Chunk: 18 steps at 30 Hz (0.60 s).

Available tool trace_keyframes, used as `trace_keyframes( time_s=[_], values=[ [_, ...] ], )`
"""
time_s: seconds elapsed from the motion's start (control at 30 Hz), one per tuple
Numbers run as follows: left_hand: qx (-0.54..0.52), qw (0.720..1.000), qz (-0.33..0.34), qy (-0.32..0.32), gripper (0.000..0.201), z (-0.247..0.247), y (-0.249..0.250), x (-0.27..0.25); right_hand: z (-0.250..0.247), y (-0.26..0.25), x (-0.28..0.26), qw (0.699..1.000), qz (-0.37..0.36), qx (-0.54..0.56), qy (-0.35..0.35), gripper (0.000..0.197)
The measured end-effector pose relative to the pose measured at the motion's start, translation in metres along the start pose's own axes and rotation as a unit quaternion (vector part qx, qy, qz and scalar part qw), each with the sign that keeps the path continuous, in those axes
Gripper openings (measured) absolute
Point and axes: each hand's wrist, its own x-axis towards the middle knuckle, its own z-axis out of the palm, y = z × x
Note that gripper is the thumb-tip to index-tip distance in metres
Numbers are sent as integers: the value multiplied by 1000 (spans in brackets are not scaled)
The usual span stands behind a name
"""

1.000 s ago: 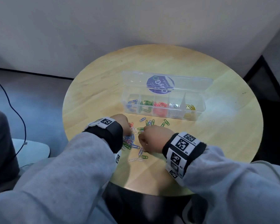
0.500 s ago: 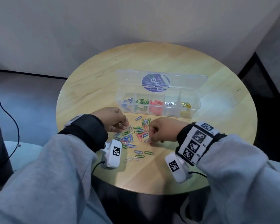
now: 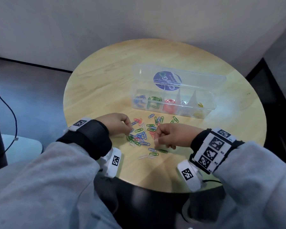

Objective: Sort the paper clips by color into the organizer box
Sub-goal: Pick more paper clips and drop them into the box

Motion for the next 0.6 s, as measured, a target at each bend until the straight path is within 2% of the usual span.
trace_keyframes(
  time_s=[0.1, 0.23, 0.33, 0.43, 0.57, 0.6],
  values=[
    [77, 996, 31, -13, 19, 6, 2, -6, 7, -12, 0, 988, -28, -153, 3, 11],
    [161, 986, 48, -14, 25, 15, 6, -9, 20, -18, 6, 967, -36, -253, -1, 16],
    [209, 977, 50, -8, 19, 21, 6, -13, 29, -19, 9, 948, -45, -314, -3, 22],
    [225, 973, 51, -7, 21, 25, 7, -13, 34, -18, 13, 940, -55, -336, -12, 25],
    [234, 970, 66, 5, 18, 28, 5, -11, 36, -18, 16, 941, -63, -332, -6, 5],
    [235, 970, 68, 6, 17, 28, 4, -10, 37, -17, 15, 943, -52, -329, -5, 9]
  ],
)
